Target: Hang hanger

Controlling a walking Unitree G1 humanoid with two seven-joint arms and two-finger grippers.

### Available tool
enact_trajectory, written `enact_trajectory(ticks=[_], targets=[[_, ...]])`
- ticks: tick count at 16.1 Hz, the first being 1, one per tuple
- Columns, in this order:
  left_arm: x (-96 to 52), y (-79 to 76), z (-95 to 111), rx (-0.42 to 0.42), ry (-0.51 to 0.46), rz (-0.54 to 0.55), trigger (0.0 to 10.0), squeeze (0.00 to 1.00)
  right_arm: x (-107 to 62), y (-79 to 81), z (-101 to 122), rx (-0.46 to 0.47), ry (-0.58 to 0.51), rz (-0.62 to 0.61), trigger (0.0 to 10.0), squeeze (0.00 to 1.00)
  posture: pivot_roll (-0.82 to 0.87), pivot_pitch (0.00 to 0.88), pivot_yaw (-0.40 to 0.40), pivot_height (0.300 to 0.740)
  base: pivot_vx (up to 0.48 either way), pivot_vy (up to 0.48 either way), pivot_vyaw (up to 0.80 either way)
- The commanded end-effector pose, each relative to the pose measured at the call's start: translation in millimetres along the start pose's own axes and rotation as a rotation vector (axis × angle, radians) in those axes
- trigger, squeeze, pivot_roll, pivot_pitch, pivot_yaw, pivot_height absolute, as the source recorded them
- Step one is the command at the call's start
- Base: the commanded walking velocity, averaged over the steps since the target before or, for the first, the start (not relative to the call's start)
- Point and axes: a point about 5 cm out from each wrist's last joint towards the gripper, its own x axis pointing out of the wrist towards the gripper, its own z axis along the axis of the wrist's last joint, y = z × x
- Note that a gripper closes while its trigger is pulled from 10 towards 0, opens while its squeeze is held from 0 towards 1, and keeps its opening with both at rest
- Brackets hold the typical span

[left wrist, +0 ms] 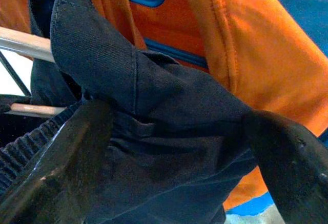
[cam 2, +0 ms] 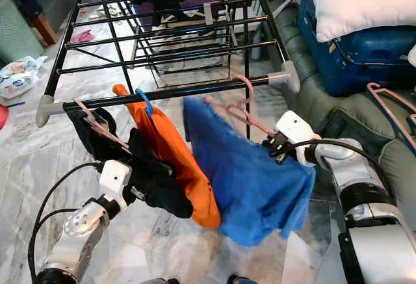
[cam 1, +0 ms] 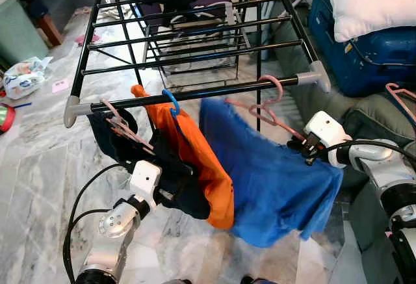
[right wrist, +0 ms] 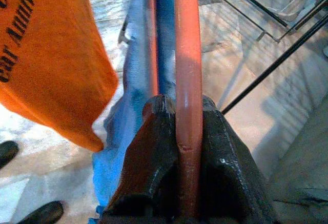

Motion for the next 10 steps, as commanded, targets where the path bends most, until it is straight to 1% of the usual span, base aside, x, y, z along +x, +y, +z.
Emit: enact_trajectory(ticks=[1, 3, 4, 6, 7, 8, 9, 10], targets=[[-4.0, 0.2, -5.5, 0.000, 0.022, -0.006, 10.0, 0.00, 1.2, 0.4, 0.4, -0.014, 0.008, 0.003, 0.0, 0.00, -0.08, 0.138, 0.119, 0.740, 0.000, 0.000, 0.00], [-4.0, 0.2, -5.3, 0.004, 0.023, -0.007, 10.0, 0.00, 1.1, -1.6, 1.9, -0.020, -0.011, -0.032, 0.0, 0.00, -0.08, 0.139, 0.119, 0.740, 0.000, 0.000, 0.00], [-3.8, 0.3, -5.0, 0.006, 0.023, -0.006, 10.0, 0.00, 0.7, -4.5, 6.3, -0.023, -0.045, -0.067, 0.0, 0.00, -0.08, 0.138, 0.119, 0.740, 0.000, 0.000, 0.00], [-3.5, 0.6, -4.3, 0.007, 0.021, -0.005, 10.0, 0.00, 0.2, -8.1, 12.0, -0.031, -0.079, -0.102, 0.0, 0.00, -0.08, 0.136, 0.118, 0.740, 0.000, 0.000, 0.00], [-3.3, 1.1, -3.5, 0.008, 0.018, 0.000, 10.0, 0.00, -1.7, -13.0, 25.1, -0.038, -0.176, -0.166, 0.0, 0.00, -0.07, 0.133, 0.112, 0.740, 0.000, 0.000, 0.00], [-3.3, 1.2, -3.4, 0.008, 0.018, 0.001, 10.0, 0.00, -2.4, -13.7, 27.3, -0.041, -0.195, -0.180, 0.0, 0.00, -0.07, 0.133, 0.112, 0.740, 0.000, 0.000, 0.00], [-3.5, 1.2, -3.6, 0.005, 0.017, 0.008, 10.0, 0.00, -5.4, -13.2, 32.0, -0.030, -0.267, -0.218, 0.0, 0.00, -0.07, 0.131, 0.105, 0.740, 0.000, 0.000, 0.00], [-3.9, 0.9, -4.7, 0.002, 0.018, 0.012, 10.0, 0.00, -8.7, -9.1, 32.5, -0.023, -0.324, -0.257, 0.0, 0.00, -0.08, 0.130, 0.105, 0.740, 0.000, 0.000, 0.00]])
